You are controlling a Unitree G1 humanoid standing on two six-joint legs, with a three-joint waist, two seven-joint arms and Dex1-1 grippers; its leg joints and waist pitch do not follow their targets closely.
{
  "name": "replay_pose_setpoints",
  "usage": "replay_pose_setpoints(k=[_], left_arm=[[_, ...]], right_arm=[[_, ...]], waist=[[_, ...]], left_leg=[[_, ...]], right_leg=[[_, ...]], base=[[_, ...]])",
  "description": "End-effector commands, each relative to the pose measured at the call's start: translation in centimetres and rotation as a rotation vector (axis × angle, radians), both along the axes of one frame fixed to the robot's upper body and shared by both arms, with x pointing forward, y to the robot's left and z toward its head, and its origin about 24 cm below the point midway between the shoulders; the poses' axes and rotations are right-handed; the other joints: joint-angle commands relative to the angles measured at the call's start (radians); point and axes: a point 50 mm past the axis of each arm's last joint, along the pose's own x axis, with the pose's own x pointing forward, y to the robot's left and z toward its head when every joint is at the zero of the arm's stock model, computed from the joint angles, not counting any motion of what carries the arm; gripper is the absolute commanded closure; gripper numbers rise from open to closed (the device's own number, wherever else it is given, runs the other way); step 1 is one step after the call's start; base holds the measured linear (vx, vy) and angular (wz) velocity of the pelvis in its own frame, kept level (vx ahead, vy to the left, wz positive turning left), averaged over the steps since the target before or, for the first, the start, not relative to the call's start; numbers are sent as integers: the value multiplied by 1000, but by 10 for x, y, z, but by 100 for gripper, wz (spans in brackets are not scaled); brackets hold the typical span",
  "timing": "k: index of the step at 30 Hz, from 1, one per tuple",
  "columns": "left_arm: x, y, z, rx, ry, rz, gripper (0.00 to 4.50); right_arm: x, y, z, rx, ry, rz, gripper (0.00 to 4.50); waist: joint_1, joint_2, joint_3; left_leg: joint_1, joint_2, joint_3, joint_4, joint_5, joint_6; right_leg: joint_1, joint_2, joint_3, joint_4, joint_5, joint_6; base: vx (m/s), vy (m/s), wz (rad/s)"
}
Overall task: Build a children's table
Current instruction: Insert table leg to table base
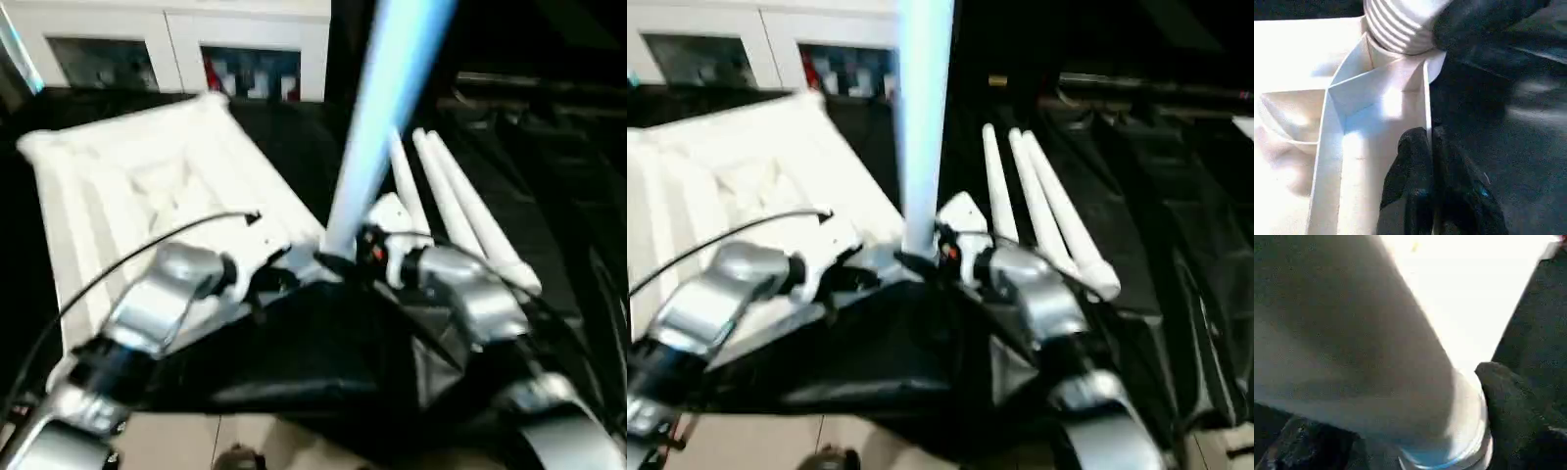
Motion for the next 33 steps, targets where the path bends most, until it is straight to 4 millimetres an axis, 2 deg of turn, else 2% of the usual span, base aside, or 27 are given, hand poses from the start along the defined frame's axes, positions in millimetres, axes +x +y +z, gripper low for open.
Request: replay_pose_setpoints(k=[1, 2, 4, 5, 6, 7, 11, 18, 24, 27, 30, 33], left_arm=[[-5, -17, 17, -78, -56, -162, 450], [-5, -17, 17, -78, -56, -162, 450], [-6, -14, 16, -63, -38, -174, 450], [-6, -13, 16, -62, -32, -178, 450], [-6, -13, 16, -63, -31, -180, 450], [-6, -12, 16, -64, -31, -181, 450], [-6, -11, 15, -57, -29, -195, 450], [-5, -9, 13, -41, -29, -199, 450], [1, -1, 12, -4, -120, -175, 450], [1, 0, 15, -18, -136, -172, 450], [2, 1, 20, -55, -147, -156, 450], [2, 3, 17, -22, -146, -158, 450]], right_arm=[[-6, 1, -1, -4, 26, 54, 70], [-6, 1, -1, -4, 26, 54, 70], [-8, 0, -2, -12, 37, 52, 70], [-8, -1, -4, -10, 43, 38, 70], [-8, 0, -4, -9, 45, 37, 70], [-8, 0, -4, -9, 46, 36, 97], [-8, 3, -5, 19, 59, 17, 110], [-11, 2, -10, 66, 102, 18, 171], [-10, 2, -12, 123, 115, -19, 178], [-9, 2, -10, 149, 115, -30, 178], [-4, 0, 0, 271, 135, -66, 178], [-1, -2, 4, 325, 155, -83, 178]], waist=[[-3, 12, -73], [-1, 13, -73], [-1, 18, -74], [-3, 15, -74], [-3, 17, -75], [-3, 15, -76], [-5, 15, -77], [-3, 16, -77], [-1, 19, -74], [-1, 16, -74], [-2, 14, -76], [-1, 15, -77]], left_leg=[[37, 36, -6, -60, -179, 6], [40, 37, -6, -61, -191, 1], [40, 37, -7, -60, -196, -9], [39, 36, -8, -61, -194, -12], [39, 35, -8, -60, -192, -15], [39, 35, -8, -59, -188, -15], [36, 33, -8, -57, -178, -11], [38, 34, -7, -55, -185, -12], [39, 35, -11, -57, -246, -32], [38, 36, -12, -59, -256, -39], [37, 35, -11, -56, -234, -29], [36, 35, -10, -54, -214, -23]], right_leg=[[49, -68, 37, -56, -15, -221], [44, -67, 36, -57, -24, -222], [46, -67, 35, -54, -18, -226], [47, -67, 35, -53, -11, -226], [47, -66, 35, -53, -4, -227], [48, -67, 35, -51, 4, -230], [51, -69, 35, -49, 19, -233], [49, -67, 34, -48, 8, -238], [46, -71, 36, -54, -72, -224], [45, -71, 36, -53, -84, -220], [47, -72, 36, -48, -55, -229], [46, -71, 34, -45, -33, -233]], base=[[0, 0, 0], [0, 0, 0], [0, 0, 0], [0, 0, 0], [0, 0, 0], [0, 0, 0], [0, 0, 0], [0, 0, 0], [0, 0, 0], [0, 0, 0], [0, 0, 0], [0, 0, 0]])
